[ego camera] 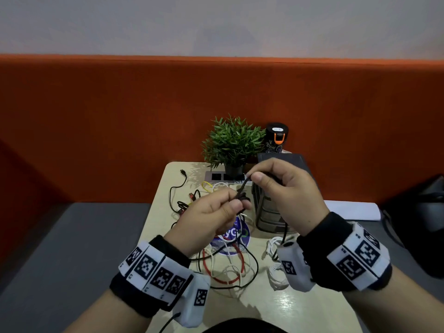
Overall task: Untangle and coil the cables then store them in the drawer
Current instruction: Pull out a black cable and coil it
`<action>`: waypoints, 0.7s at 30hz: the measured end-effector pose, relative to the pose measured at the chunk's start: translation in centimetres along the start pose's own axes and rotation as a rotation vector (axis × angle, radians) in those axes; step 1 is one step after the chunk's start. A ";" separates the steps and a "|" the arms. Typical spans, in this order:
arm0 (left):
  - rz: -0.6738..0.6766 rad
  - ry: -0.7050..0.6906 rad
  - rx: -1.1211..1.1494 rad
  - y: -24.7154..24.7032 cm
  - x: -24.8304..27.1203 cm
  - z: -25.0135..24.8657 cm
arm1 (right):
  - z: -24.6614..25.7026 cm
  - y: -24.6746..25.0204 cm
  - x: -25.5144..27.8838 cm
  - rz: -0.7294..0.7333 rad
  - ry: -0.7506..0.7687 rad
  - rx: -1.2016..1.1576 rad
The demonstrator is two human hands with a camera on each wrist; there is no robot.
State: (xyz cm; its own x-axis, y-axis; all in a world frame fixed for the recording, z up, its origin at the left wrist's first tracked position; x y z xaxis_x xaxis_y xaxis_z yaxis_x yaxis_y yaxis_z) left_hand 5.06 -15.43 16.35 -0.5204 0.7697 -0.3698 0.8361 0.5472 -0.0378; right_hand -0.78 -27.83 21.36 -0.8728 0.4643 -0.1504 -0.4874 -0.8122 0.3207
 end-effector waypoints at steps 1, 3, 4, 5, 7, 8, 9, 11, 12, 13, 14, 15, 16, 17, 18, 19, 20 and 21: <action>-0.010 -0.008 0.043 -0.1 -0.1 -0.2 | 0.1 0.0 -0.1 -0.007 0.002 -0.054; -0.057 -0.047 0.122 0.0 -0.2 -0.9 | -1.0 -0.5 -0.5 -0.008 -0.056 -0.152; -0.071 -0.072 0.164 0.0 -0.4 -1.3 | -2.1 -1.2 -0.7 0.003 -0.123 -0.189; -0.079 -0.096 0.212 -0.1 -0.5 -1.6 | -3.5 -2.1 -0.7 0.027 -0.200 -0.212; -0.110 -0.134 0.314 0.2 -0.8 -2.3 | -6.3 -4.5 -0.1 0.119 -0.330 -0.204; -0.134 -0.145 0.360 0.4 -0.9 -2.6 | -7.2 -5.7 0.5 0.177 -0.364 -0.161; -0.158 -0.156 0.388 0.8 -0.9 -2.8 | -7.7 -6.7 1.2 0.227 -0.378 -0.105; -0.208 -0.168 0.367 1.6 -1.0 -2.9 | -7.4 -7.9 2.4 0.296 -0.372 -0.030; -0.233 -0.171 0.334 2.0 -0.9 -2.8 | -6.9 -8.1 2.8 0.311 -0.354 -0.003; -0.255 -0.178 0.293 2.3 -0.8 -2.6 | -6.5 -8.0 3.0 0.318 -0.329 0.042; -0.274 -0.192 0.244 2.6 -0.8 -2.5 | -6.1 -7.9 3.1 0.328 -0.299 0.107; -0.290 -0.210 0.178 2.8 -0.7 -2.5 | -5.7 -7.9 3.4 0.352 -0.276 0.185; -0.306 -0.224 0.098 3.2 -0.6 -2.4 | -5.4 -7.9 3.7 0.387 -0.263 0.250; -0.312 -0.230 0.013 3.5 -0.6 -2.3 | -5.0 -8.0 4.1 0.424 -0.249 0.295; -0.300 -0.229 -0.075 3.7 -0.6 -2.2 | -4.4 -8.0 4.4 0.439 -0.220 0.327; -0.269 -0.221 -0.159 3.8 -0.6 -2.1 | -3.8 -7.6 4.5 0.418 -0.188 0.355; -0.228 -0.201 -0.241 3.7 -0.6 -1.9 | -3.1 -7.1 4.4 0.372 -0.165 0.359; -0.182 -0.170 -0.319 3.5 -0.5 -1.6 | -2.5 -6.3 4.1 0.322 -0.153 0.350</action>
State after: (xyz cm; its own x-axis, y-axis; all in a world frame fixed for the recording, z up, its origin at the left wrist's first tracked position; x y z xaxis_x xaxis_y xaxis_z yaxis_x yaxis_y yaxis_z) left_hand 8.00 -13.35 17.92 -0.5964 0.6001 -0.5332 0.6233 0.7647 0.1635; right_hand -1.37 -21.73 16.35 -0.9507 0.2775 0.1381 -0.1331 -0.7678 0.6267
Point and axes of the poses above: each hand's wrist, its own x-axis away from the middle knuckle, its own y-axis out of the back of the hand, z = x × y, the point moved 7 cm from there along -x, towards the middle knuckle, and after that the axes turned 14 degrees about -y, right-handed, at the moved point
